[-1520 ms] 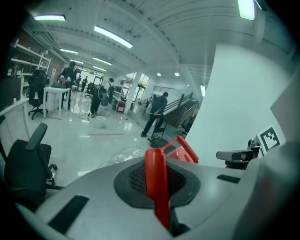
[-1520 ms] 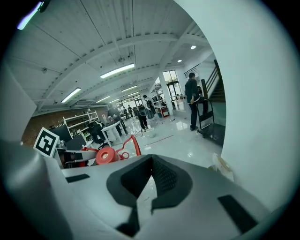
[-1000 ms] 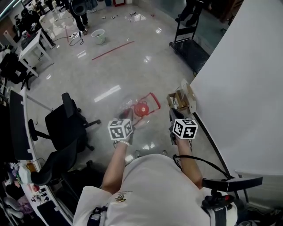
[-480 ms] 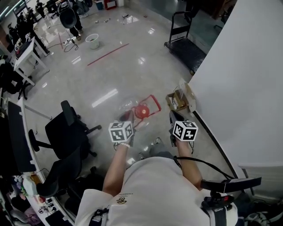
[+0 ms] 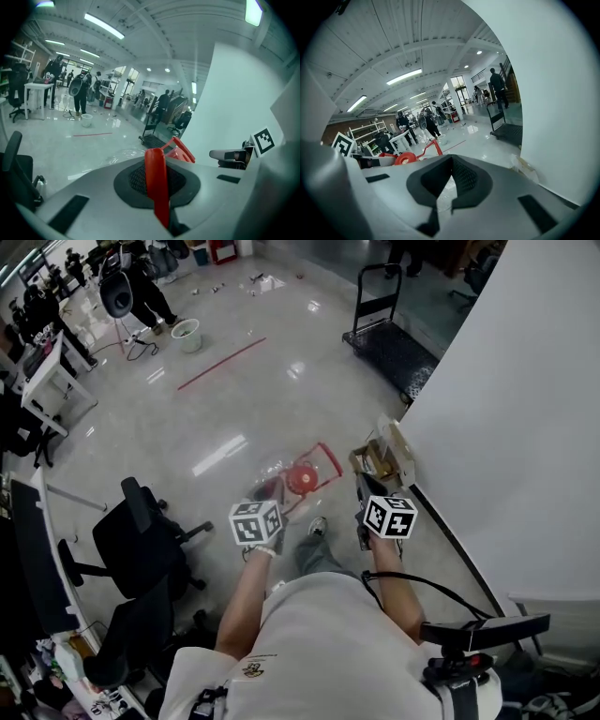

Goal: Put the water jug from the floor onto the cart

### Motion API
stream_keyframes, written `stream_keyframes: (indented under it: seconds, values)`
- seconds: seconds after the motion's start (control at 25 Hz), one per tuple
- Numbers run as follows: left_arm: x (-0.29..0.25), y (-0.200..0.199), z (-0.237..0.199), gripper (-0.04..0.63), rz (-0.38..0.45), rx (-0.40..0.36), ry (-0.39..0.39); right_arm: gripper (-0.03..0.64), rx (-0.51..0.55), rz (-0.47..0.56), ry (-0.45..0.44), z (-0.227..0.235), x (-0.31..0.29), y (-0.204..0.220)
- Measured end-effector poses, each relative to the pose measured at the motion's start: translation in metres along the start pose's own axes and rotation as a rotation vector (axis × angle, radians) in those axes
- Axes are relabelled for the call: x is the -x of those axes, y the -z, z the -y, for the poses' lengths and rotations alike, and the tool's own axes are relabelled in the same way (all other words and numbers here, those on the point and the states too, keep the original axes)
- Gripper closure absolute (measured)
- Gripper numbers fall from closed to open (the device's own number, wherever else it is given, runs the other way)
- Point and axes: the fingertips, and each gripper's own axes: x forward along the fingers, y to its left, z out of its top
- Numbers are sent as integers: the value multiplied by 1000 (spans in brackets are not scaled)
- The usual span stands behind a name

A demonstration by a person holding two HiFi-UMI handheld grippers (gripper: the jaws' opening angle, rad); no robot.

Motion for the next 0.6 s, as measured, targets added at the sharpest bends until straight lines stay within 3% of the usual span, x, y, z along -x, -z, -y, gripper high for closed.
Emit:
stream_keyframes:
  seconds: [0.6]
  values:
    - [-176,-136,-24,592,0,-41,64,601,-22,-1,35,78,-159,-126]
